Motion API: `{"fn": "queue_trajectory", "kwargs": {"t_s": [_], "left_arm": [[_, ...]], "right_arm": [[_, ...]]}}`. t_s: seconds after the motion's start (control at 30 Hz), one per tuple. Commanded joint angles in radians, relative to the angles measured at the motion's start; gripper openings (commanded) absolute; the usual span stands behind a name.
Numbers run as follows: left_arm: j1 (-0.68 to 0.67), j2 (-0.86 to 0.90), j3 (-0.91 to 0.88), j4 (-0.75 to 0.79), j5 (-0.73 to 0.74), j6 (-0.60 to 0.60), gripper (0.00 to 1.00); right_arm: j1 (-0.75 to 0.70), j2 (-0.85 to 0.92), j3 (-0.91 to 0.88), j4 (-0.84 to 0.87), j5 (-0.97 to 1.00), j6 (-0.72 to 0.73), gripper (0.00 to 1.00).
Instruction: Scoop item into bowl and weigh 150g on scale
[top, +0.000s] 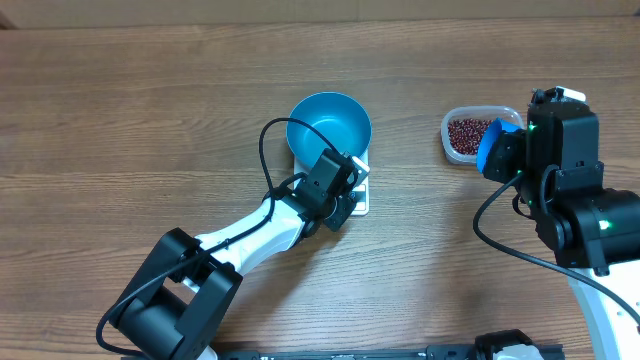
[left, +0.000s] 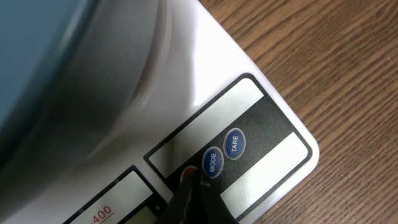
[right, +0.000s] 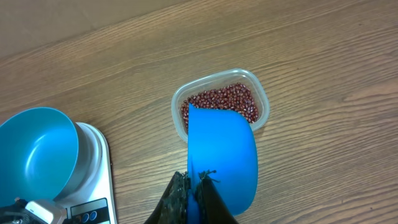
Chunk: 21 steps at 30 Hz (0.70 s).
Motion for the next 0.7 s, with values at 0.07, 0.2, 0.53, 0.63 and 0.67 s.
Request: {"fn": "queue_trajectory", "kwargs": {"t_s": [0.07,0.2,0.53,0.63,0.67], "left_arm": [[0.004,0.013,-0.012,0.004,0.011,-0.003,0.04],[0.004,0.013,-0.012,0.019,0.012,-0.003,0.04],[0.003,0.013,-0.006,0.022,0.012,-0.003,0.04],[0.003,0.013,-0.006,0.022,0.012,-0.003,0.04],[0.004,0.013,-0.006,0.023,0.012,-0.003,0.04]], "right_arm": [[-0.007,-0.001,0.029,0.000,0.010,-0.004,0.04],[-0.007,-0.001,0.029,0.000,0.010,-0.004,0.04],[-0.007,-0.001,0.029,-0.003,0.010,-0.004,0.04],[-0.007,-0.001,0.029,-0.002,0.010,-0.004,0.04],[-0.007,-0.001,0.029,-0.002,0.010,-0.004,0.04]]}}
